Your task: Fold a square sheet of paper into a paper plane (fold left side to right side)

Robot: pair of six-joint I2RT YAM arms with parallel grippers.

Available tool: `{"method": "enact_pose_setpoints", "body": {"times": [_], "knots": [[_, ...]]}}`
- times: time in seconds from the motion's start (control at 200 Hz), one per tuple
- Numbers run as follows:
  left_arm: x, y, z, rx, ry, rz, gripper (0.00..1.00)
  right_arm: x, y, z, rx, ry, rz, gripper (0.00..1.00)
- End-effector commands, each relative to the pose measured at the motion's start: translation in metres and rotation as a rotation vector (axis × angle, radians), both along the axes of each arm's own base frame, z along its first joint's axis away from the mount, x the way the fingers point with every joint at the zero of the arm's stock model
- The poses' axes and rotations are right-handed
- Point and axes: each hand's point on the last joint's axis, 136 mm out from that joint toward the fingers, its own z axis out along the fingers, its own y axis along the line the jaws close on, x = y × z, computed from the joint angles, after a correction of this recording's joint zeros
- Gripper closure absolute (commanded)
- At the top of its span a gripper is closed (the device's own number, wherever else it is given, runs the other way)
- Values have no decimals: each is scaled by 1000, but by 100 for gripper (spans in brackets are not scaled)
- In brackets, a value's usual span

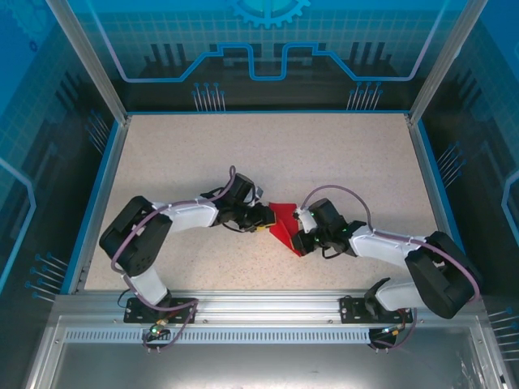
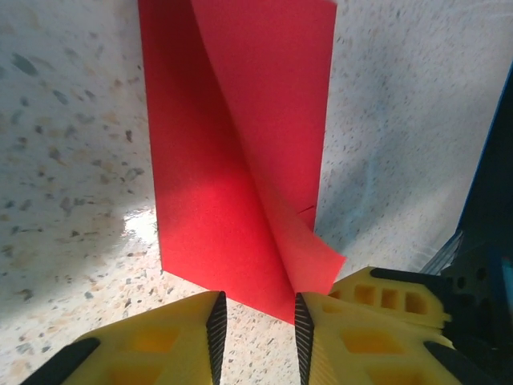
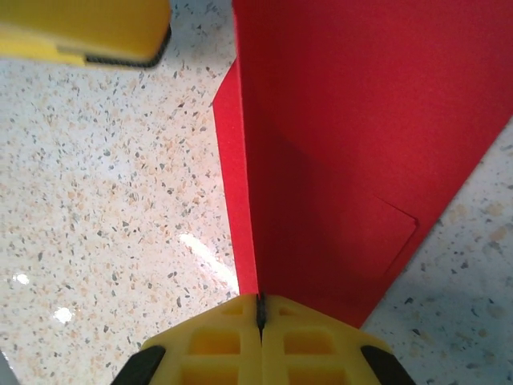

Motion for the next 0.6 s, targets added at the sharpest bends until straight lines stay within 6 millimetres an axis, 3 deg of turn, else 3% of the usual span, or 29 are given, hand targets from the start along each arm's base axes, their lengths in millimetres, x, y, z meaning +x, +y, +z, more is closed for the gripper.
{"method": "enact_pose_setpoints", "body": {"times": [0.0, 0.595], "knots": [[5, -17, 5, -36, -2, -20, 69, -4, 4, 4, 91, 53, 1, 100], [11, -38, -16, -5, 35, -48, 67, -6, -6, -10, 137, 146, -62, 100]]}}
